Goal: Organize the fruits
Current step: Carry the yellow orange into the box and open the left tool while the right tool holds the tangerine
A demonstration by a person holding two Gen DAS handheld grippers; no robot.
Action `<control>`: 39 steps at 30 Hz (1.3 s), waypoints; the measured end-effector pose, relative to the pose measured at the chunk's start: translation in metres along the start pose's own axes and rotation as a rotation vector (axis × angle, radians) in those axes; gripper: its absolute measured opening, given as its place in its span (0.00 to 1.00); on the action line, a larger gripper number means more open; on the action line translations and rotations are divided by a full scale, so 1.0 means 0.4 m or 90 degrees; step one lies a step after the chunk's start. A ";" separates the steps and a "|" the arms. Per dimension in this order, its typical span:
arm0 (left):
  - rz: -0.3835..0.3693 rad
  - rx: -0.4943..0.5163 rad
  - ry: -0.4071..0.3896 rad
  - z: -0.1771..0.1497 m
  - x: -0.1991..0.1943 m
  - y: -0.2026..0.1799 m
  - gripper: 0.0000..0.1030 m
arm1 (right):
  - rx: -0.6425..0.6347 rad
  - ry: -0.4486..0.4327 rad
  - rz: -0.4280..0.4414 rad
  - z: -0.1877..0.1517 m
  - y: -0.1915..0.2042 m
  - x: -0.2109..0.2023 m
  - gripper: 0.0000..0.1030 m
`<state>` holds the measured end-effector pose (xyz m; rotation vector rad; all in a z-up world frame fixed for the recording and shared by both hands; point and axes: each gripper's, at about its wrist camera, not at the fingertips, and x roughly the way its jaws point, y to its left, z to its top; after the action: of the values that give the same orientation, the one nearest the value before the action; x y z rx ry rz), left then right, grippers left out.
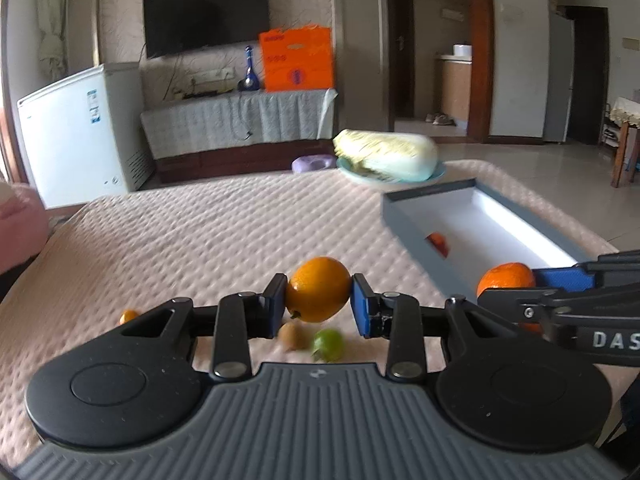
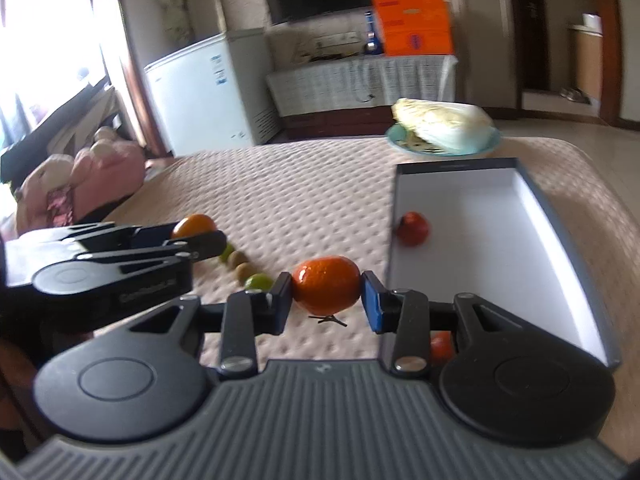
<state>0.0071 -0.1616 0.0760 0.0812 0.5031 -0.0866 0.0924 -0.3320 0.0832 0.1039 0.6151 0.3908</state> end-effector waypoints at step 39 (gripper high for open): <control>-0.132 0.040 0.028 0.111 0.220 -0.295 0.39 | 0.162 0.050 -0.162 -0.020 -0.199 0.007 0.39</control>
<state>0.0928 -0.2885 0.0654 0.0917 0.5519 -0.3047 0.1159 -0.4045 0.0587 0.2522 0.7439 0.0689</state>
